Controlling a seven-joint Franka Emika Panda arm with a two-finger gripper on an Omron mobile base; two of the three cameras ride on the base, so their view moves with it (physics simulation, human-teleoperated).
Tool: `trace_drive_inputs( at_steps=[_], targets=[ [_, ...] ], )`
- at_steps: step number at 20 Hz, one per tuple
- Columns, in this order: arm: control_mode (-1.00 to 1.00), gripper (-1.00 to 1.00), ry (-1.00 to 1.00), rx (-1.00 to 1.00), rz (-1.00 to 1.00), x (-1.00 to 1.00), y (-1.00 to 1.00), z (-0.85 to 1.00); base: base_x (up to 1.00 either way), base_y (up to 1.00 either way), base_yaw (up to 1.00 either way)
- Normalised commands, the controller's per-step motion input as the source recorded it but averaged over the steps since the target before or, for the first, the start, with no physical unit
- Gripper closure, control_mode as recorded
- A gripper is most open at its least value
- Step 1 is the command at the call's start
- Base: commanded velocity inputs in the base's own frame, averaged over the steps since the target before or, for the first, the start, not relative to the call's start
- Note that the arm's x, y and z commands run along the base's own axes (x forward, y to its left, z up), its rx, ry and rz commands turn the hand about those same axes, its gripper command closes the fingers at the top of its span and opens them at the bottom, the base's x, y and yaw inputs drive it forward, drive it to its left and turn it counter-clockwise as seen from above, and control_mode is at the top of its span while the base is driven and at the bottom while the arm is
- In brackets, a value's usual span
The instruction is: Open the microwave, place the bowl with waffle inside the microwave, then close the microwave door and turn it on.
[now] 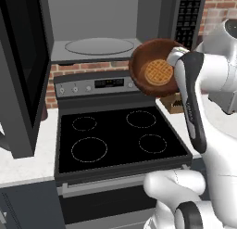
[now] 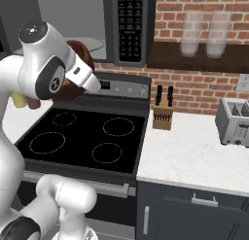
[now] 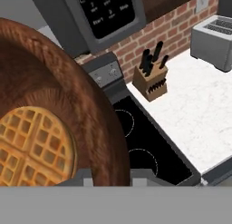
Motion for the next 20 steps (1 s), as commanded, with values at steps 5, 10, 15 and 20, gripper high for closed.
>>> trace_drive_inputs(
  at_steps=[5,10,15,20],
  targets=[
    [-1.0,1.0,0.01,0.0,0.0,0.05,0.92,0.27,0.0,0.0,0.0],
    [-1.0,1.0,-0.01,0.06,-0.09,0.07,0.73,0.37,0.0,0.0,0.0],
    [-1.0,1.0,-0.05,0.14,-0.17,0.08,0.38,0.46,0.0,0.0,0.0],
    [-1.0,1.0,0.0,0.15,-0.19,0.39,0.19,0.11,0.0,0.0,0.0]
  ],
)
